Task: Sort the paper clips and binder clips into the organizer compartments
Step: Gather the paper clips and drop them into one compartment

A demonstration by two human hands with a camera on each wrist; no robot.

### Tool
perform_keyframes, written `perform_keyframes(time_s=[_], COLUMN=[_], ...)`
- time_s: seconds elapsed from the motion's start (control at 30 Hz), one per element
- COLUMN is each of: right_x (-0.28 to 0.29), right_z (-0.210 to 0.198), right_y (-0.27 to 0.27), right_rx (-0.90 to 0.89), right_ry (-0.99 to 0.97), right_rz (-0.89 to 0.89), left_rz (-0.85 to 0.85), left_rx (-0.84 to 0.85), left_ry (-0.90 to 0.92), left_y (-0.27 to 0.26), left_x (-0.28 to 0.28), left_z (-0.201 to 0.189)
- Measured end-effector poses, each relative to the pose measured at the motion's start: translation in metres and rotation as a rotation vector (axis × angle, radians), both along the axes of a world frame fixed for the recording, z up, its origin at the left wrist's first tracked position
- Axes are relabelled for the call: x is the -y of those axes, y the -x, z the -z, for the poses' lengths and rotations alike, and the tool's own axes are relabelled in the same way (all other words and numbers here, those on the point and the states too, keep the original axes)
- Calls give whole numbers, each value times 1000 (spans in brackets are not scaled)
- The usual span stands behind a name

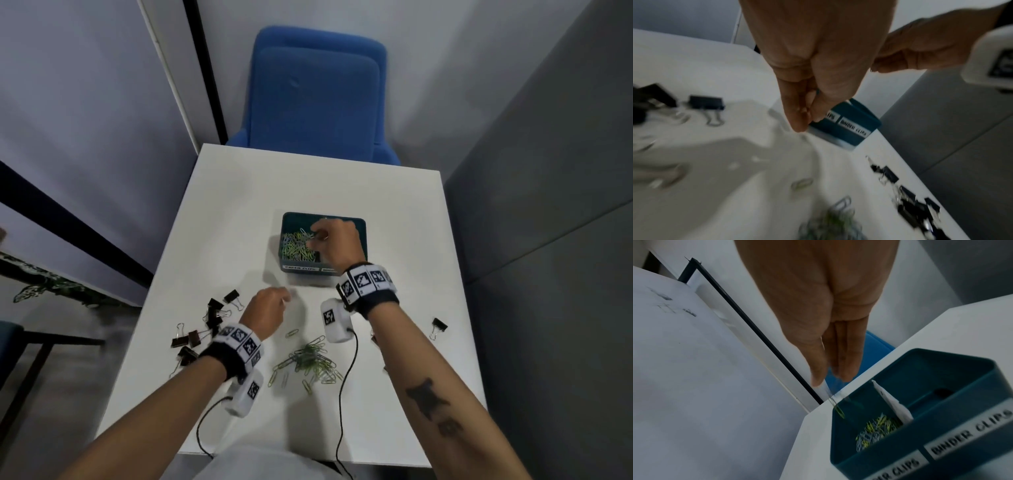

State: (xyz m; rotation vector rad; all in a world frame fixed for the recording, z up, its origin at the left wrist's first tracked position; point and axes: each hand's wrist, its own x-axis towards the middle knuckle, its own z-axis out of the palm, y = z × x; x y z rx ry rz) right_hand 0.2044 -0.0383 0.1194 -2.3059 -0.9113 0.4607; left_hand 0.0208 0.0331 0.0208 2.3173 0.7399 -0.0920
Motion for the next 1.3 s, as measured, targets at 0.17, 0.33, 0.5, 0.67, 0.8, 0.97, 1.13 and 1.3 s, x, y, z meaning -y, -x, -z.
perform_keyframes(time_s=[0.17,0.33,0.5,0.67,0.8,0.97,1.13,1.3], right_x=[18,81,130,152,166,185,168,149], right_z=[20,74,127,144,144,139,141,142], right_y=[-1,43,99,137,132,126,144,152], right_rx=[5,-105,-54,61,12,-136,-121,-115], right_ry=[74,329,602,466,390,411,386,333], right_rz=[-39,-155,-394,-457,-328,-144,-181,-180], left_rz=[172,402,592,654,580,390,317,267], left_rx=[-274,-328,-304,-115,-19,-237,-228,-168], left_ry=[-38,-128,-242,-246,-241,-66,-22,1], left_y=[37,57,72,89,98,110,95,76], left_x=[21,44,57,57,50,45,56,65], left_z=[29,43,56,67,62,51,58,59])
